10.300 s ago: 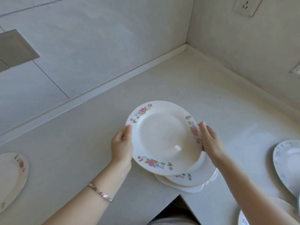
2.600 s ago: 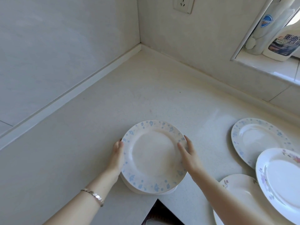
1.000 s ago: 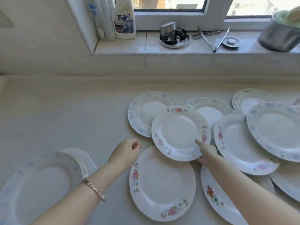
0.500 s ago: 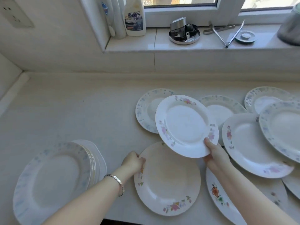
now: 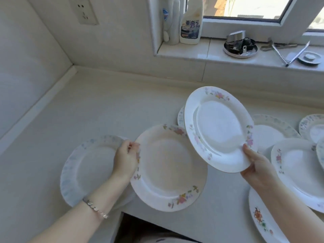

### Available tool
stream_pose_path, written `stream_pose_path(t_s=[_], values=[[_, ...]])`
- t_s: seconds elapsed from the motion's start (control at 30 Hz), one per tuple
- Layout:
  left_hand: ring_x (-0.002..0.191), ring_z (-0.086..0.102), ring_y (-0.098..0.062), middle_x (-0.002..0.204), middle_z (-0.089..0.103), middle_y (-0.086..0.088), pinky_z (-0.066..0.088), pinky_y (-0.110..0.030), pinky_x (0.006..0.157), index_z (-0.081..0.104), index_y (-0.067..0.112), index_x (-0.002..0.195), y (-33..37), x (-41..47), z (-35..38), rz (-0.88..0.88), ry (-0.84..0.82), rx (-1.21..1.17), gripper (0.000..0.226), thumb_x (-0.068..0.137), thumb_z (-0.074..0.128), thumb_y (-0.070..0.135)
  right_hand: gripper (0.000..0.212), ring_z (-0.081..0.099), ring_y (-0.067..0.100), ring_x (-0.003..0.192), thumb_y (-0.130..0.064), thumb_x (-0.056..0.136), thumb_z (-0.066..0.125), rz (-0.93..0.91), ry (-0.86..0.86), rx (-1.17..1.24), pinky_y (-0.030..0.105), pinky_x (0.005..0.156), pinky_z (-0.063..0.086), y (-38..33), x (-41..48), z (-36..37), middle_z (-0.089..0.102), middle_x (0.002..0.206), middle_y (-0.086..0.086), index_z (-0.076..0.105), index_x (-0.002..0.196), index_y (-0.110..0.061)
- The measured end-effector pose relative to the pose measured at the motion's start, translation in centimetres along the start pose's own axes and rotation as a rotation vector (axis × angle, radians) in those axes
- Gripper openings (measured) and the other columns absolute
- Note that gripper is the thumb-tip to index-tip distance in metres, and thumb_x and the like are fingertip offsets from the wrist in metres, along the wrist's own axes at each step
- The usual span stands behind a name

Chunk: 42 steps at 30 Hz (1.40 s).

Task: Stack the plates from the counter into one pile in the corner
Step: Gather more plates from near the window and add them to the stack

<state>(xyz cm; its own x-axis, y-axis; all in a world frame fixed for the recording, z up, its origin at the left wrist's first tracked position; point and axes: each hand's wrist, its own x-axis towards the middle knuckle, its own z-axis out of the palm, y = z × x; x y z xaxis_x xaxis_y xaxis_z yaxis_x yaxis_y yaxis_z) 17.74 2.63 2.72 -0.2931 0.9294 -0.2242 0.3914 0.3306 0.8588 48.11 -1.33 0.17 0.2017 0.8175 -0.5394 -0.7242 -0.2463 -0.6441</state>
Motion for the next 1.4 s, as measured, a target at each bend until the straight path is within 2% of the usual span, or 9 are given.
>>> stream_pose_path(t_s=[0.23, 0.4, 0.5, 0.63, 0.77, 0.97, 1.13, 1.23, 1.4], values=[[0.053, 0.041, -0.019, 0.061, 0.046, -0.006, 0.033, -0.026, 0.051, 0.053, 0.010, 0.070, -4.8, 2.7, -12.7, -0.217, 0.402, -0.168, 0.025, 0.094, 0.045, 0.012, 0.033, 0.072, 0.010, 0.080, -0.010, 0.092, 0.044, 0.093, -0.161, -0.139, 0.030, 0.071, 0.059, 4.5, 0.8, 6.9, 0.074, 0.094, -0.005, 0.055, 0.122, -0.017], [0.051, 0.041, -0.023, 0.062, 0.047, -0.007, 0.034, -0.014, 0.029, 0.053, 0.010, 0.075, -9.0, 3.2, -16.0, -0.350, 0.505, -0.200, 0.019, 0.092, 0.045, 0.010, 0.041, 0.072, 0.013, 0.078, -0.006, 0.090, 0.047, 0.154, -0.185, -0.215, 0.032, 0.075, 0.057, 8.5, 1.1, 10.1, 0.073, 0.097, 0.002, 0.051, 0.130, -0.007], [0.060, 0.044, -0.024, 0.060, 0.046, -0.006, 0.035, -0.025, 0.047, 0.055, 0.005, 0.080, -10.5, 3.4, -16.1, -0.389, 0.510, -0.186, 0.013, 0.091, 0.047, 0.006, 0.037, 0.072, 0.013, 0.077, -0.005, 0.090, 0.046, 0.181, -0.218, -0.239, 0.029, 0.069, 0.060, 9.9, 0.9, 11.5, 0.075, 0.092, 0.000, 0.054, 0.125, -0.010], [0.064, 0.047, -0.024, 0.058, 0.048, -0.005, 0.032, -0.026, 0.051, 0.052, 0.008, 0.065, -11.9, 4.0, -16.1, -0.381, 0.452, -0.136, 0.025, 0.090, 0.049, 0.007, 0.040, 0.072, 0.016, 0.081, -0.005, 0.088, 0.048, 0.191, -0.226, -0.284, 0.029, 0.066, 0.060, 11.0, 0.8, 12.4, 0.073, 0.102, 0.004, 0.054, 0.127, -0.011], [0.060, 0.046, -0.026, 0.056, 0.049, -0.003, 0.030, -0.026, 0.051, 0.048, 0.009, 0.059, -12.8, 4.2, -17.4, -0.282, 0.234, 0.322, 0.035, 0.093, 0.048, 0.017, 0.045, 0.071, 0.017, 0.088, -0.006, 0.086, 0.051, 0.194, -0.207, -0.309, 0.031, 0.073, 0.059, 11.6, 1.0, 12.6, 0.064, 0.124, 0.010, 0.052, 0.130, -0.011], [0.076, 0.054, -0.030, 0.080, 0.061, -0.014, 0.033, -0.032, 0.061, 0.044, 0.010, 0.075, -13.3, 4.7, -18.1, -0.138, 0.045, 0.808, 0.032, 0.097, 0.036, 0.032, 0.042, 0.072, 0.015, 0.078, -0.004, 0.085, 0.052, 0.178, -0.127, -0.359, 0.027, 0.062, 0.060, 12.0, 1.3, 13.6, 0.074, 0.097, 0.001, 0.055, 0.126, -0.011], [0.091, 0.063, -0.032, 0.095, 0.068, -0.012, 0.037, -0.030, 0.063, 0.052, 0.015, 0.090, -13.4, 4.2, -17.8, -0.115, 0.029, 0.954, 0.031, 0.096, 0.033, 0.038, 0.031, 0.062, 0.024, 0.085, -0.003, 0.084, 0.056, 0.157, -0.088, -0.502, 0.033, 0.069, 0.055, 13.2, 0.9, 14.8, 0.067, 0.099, 0.008, 0.060, 0.114, -0.008], [0.094, 0.060, -0.032, 0.103, 0.066, -0.013, 0.045, -0.033, 0.072, 0.055, 0.013, 0.091, -13.5, 3.9, -17.7, -0.125, 0.110, 0.750, 0.030, 0.096, 0.035, 0.035, 0.017, 0.062, 0.023, 0.077, -0.003, 0.083, 0.058, 0.163, -0.089, -0.590, 0.033, 0.065, 0.053, 14.6, 0.1, 16.0, 0.067, 0.088, 0.007, 0.063, 0.097, -0.013], [0.138, 0.034, -0.020, 0.150, 0.036, -0.006, 0.025, -0.030, 0.111, 0.033, 0.013, 0.143, -12.3, 4.2, -15.8, -0.311, 0.172, -0.058, 0.046, 0.101, 0.026, 0.029, 0.014, 0.061, 0.022, 0.068, 0.000, 0.084, 0.058, 0.143, -0.120, -0.717, 0.030, 0.056, 0.052, 16.8, -0.8, 17.5, 0.066, 0.079, 0.007, 0.064, 0.086, -0.013]])
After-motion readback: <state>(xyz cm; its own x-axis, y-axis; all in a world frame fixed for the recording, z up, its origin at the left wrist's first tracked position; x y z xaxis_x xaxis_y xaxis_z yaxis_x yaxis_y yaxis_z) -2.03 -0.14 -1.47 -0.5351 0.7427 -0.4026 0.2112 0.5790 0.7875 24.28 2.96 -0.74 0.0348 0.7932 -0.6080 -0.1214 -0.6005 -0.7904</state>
